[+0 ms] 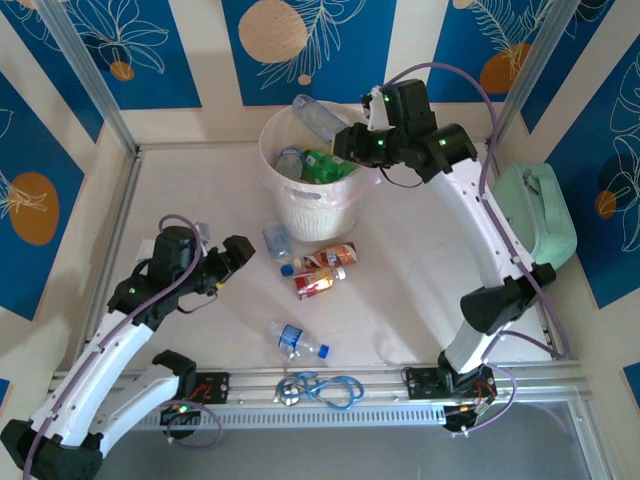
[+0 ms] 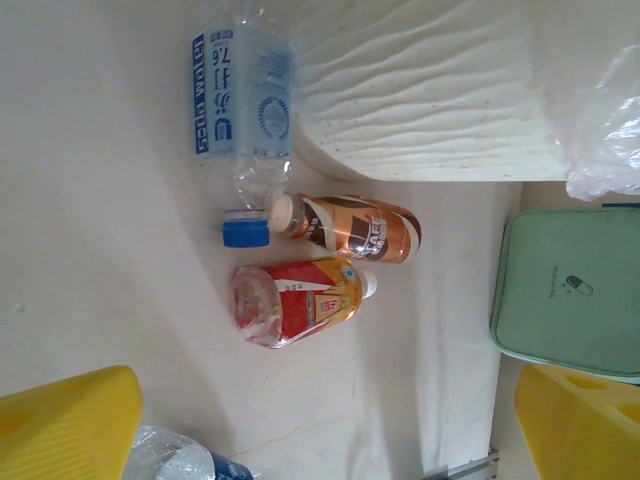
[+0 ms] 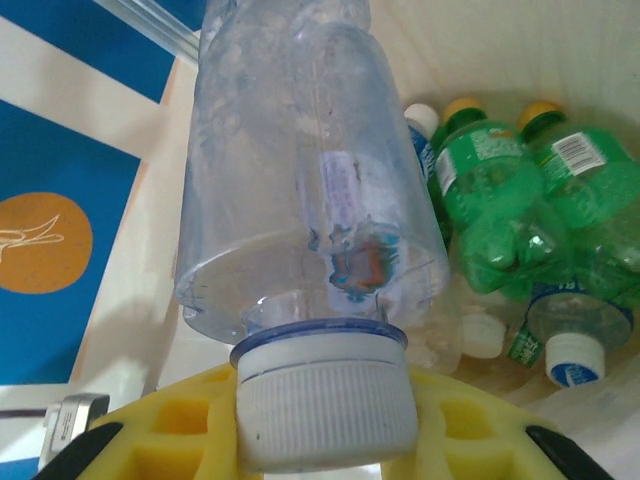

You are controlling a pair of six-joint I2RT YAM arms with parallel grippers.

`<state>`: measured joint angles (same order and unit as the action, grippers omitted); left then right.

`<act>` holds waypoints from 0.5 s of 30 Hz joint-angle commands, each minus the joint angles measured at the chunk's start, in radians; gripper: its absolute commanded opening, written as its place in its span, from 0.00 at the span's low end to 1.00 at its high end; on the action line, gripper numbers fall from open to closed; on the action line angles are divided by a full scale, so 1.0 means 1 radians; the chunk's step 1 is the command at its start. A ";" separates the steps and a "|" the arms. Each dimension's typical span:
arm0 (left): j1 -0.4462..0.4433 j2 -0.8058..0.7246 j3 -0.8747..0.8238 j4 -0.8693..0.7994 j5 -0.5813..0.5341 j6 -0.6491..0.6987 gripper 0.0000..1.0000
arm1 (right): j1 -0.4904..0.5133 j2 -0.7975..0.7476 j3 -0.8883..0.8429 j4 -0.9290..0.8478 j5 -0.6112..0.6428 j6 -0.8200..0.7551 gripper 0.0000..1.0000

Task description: Put the plastic bottles in the bin

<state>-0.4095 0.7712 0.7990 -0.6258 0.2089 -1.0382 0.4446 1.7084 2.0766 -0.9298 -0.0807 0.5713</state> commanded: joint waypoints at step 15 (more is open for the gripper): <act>0.012 0.000 -0.036 0.033 0.012 -0.001 0.92 | -0.087 0.095 0.141 -0.104 -0.011 -0.036 0.66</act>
<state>-0.4095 0.7685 0.7731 -0.6128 0.2085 -1.0382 0.3592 1.8408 2.2116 -1.0187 -0.0860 0.5400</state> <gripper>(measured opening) 0.919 0.656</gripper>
